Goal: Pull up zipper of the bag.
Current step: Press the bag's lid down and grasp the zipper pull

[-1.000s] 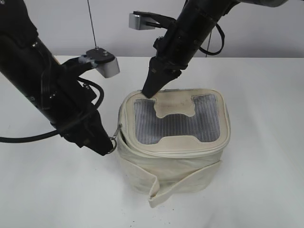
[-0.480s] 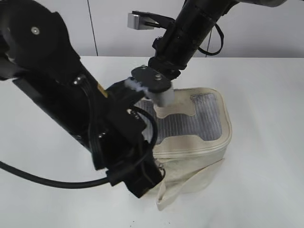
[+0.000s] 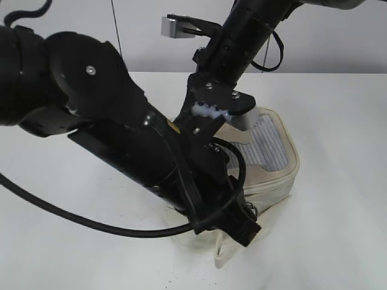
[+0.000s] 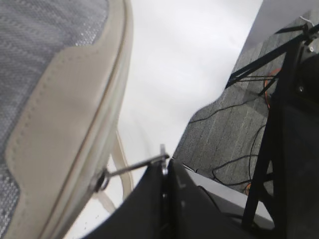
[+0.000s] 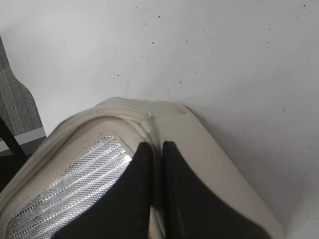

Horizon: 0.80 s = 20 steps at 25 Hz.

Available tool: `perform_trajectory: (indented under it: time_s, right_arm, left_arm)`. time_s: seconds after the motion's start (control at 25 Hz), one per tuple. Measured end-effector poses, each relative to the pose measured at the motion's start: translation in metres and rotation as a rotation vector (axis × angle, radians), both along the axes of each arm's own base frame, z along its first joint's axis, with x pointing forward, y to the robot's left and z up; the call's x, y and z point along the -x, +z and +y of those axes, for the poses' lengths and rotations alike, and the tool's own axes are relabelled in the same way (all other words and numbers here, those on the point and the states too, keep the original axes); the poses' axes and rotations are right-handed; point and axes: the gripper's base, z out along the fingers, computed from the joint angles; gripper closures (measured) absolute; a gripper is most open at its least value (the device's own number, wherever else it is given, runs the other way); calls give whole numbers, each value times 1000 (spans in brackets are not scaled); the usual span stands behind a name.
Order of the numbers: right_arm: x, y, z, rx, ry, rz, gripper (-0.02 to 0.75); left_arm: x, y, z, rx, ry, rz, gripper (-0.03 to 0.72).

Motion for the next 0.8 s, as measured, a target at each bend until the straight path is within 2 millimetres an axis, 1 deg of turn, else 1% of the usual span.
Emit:
perform_trajectory:
  time_s: [0.12,0.36,0.44,0.52,0.64,0.68,0.76,0.8]
  right_arm:
    - [0,0,0,0,0,0,707]
    - [0,0,0,1,-12,7,706]
    - [0,0,0,3,-30,19,681]
    - [0,1,0,2,-50,32,600]
    - [0,7,-1,11,-83,26,442]
    - [1,11,-3,21,-92,16,405]
    - [2,21,-9,47,-118,-10,370]
    - [2,27,-12,55,-132,-23,360]
  left_arm:
    - [-1,-3,-4,12,22,11,690]
    - [1,-4,-4,-5,-2,24,688]
    - [2,-5,-3,-16,-15,29,660]
    - [4,-4,-2,-25,-31,44,593]
    - [9,4,2,-21,-54,55,415]
    - [8,8,4,-12,-51,50,364]
    - [6,20,9,17,-38,26,272]
    - [5,25,13,29,-29,14,252]
